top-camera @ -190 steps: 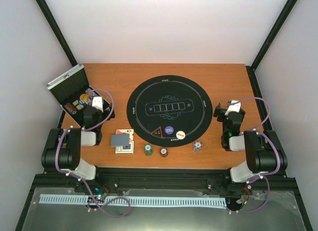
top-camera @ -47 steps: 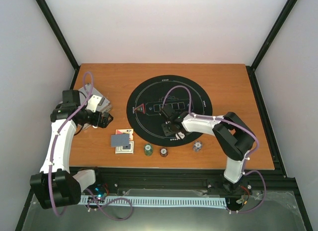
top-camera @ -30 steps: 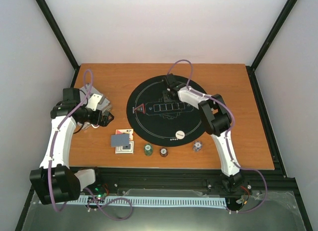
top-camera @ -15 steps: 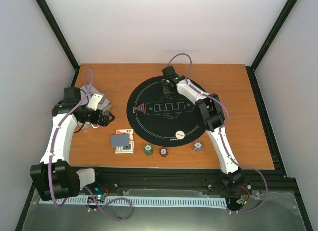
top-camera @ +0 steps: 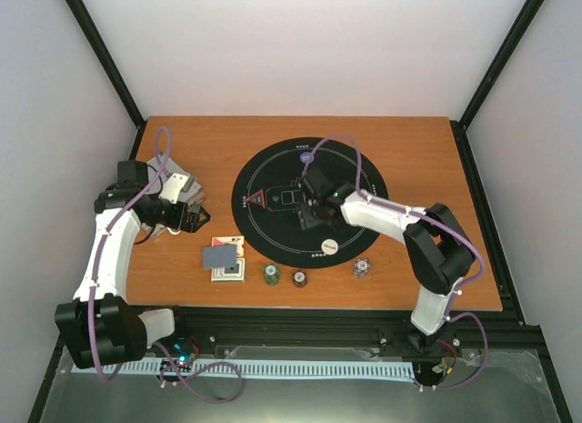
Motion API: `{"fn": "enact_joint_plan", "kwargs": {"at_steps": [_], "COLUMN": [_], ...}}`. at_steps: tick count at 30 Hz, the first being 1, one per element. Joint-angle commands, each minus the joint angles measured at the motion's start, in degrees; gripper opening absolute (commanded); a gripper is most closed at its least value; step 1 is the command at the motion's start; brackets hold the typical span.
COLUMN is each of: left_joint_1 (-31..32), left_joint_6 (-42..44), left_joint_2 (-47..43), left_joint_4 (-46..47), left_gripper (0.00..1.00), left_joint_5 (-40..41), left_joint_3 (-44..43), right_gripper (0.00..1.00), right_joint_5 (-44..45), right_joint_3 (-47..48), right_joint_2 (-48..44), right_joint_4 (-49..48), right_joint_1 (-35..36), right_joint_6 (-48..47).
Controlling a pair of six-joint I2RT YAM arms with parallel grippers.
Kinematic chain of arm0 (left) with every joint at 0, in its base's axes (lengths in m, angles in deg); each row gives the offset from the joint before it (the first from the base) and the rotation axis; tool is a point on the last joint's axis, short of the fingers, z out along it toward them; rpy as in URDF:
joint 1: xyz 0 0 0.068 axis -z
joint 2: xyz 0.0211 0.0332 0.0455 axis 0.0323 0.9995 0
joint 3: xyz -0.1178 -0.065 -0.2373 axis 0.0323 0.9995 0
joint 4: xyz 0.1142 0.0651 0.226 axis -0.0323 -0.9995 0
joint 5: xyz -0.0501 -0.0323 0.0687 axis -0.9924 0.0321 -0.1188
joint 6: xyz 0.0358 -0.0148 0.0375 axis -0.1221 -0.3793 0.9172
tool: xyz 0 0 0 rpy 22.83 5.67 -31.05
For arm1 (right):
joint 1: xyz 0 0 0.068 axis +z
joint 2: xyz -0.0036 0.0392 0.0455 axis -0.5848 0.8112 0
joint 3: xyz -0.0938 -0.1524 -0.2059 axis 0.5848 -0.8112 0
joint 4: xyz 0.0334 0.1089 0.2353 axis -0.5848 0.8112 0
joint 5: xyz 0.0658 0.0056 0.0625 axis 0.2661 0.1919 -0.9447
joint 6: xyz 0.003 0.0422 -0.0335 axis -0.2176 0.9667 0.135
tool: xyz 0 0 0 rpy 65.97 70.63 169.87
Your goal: Distribute texas hold em gaming equipment
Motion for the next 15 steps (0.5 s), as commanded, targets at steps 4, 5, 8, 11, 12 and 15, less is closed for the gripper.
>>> {"fn": "enact_joint_plan", "kwargs": {"at_steps": [4, 5, 8, 11, 12, 15], "left_joint_1": [-0.4, -0.4, -0.4, -0.4, -0.4, -0.4], "left_joint_6": [0.0, 0.1, 0.3, 0.3, 0.3, 0.3], "left_joint_2": [-1.6, -1.7, -1.9, -1.9, -1.9, -1.9], "left_joint_4": [-1.3, -1.4, -1.5, -1.5, -1.6, -2.0], "left_gripper": [1.00, 1.00, 1.00, 1.00, 1.00, 1.00], "left_joint_5": [-1.4, -1.4, -1.3, -1.2, -1.2, -1.4], "left_joint_3": [-1.8, -1.8, -1.9, -2.1, -2.2, -2.8], "right_gripper": [0.74, 0.74, 0.73, 0.71, 0.69, 0.67], "right_joint_5": [1.5, 1.7, 2.1, 2.1, 2.0, 1.4], "right_joint_3": [-14.3, -15.0, -16.8, -18.2, -18.6, -20.2], "right_joint_2": [-4.5, -5.3, -7.2, -8.3, -8.5, -9.6], "right_joint_4": [-2.4, -2.2, -1.7, -1.3, -1.1, -0.7], "right_joint_1": [4.8, 5.0, 5.4, 5.5, 5.5, 5.5], "right_joint_6": [6.7, 7.1, 8.1, 8.5, 8.6, 9.0]}}
